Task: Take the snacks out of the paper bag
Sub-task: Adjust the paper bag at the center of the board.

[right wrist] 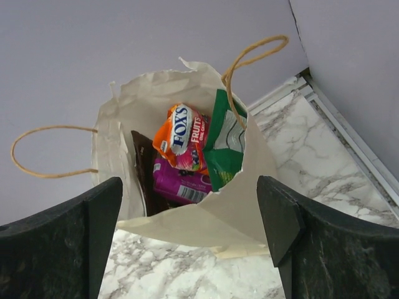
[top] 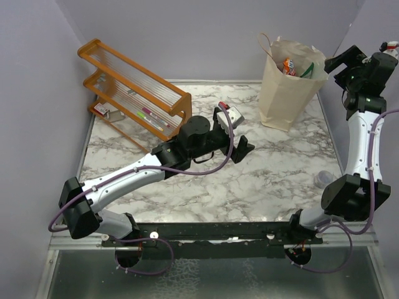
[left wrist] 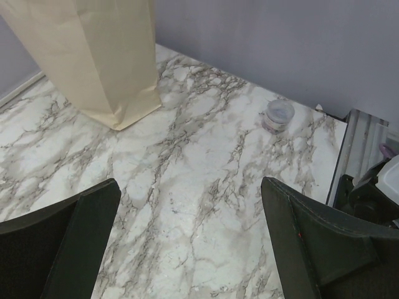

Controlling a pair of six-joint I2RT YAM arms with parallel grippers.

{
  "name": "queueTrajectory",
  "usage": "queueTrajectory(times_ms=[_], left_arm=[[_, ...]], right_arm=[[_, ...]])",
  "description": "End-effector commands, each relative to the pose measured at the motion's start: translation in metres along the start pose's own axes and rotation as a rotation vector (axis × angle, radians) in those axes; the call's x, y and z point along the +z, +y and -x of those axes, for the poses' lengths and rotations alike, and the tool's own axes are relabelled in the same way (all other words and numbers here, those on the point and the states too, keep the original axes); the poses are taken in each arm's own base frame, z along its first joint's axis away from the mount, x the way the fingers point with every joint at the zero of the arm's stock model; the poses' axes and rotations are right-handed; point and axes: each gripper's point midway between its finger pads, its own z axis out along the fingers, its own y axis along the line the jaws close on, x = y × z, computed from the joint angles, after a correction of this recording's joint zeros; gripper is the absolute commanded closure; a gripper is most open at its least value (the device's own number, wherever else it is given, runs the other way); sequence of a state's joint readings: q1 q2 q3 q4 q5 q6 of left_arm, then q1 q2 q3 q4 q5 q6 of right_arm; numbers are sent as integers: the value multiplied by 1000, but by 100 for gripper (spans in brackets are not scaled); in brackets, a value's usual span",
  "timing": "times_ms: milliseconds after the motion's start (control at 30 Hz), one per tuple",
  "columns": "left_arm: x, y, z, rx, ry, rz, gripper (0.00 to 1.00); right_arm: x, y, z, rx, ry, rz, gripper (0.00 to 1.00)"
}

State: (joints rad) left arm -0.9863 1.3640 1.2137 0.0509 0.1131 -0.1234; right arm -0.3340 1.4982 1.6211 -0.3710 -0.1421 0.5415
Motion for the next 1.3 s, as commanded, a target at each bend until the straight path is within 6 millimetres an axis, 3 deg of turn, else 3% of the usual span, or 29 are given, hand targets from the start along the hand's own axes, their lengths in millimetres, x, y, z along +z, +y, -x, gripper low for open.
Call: queueTrajectory(times_ms=[0,267,467,567,667,800,1133,1267], left_arm=[[-3,-1,19,45,-73,40,1],[-6,4,20,61,-83,72,1],[-4,7,15,73,-76,87,1],[-3,8,13,75,-71,92,1],[-3,8,13,75,-70,92,1],[-4,8,15,76,-76,94,1],[-4,10,15,80,-70,108,1],[-5,11,16,82,-69,117,1]], right_arm=[[16,-3,24,21,-107,-25,13],[49,-26,21,-14,-164,-74,22],[68,-32,20,-41,-157,-87,36],[77,-31,20,-23,-156,-78,37],[86,-26,21,-14,-143,-54,46],[96,-21,24,-5,-133,-34,50],[117,-12,34,8,-138,1,50],[122,-8,37,13,-143,21,56]])
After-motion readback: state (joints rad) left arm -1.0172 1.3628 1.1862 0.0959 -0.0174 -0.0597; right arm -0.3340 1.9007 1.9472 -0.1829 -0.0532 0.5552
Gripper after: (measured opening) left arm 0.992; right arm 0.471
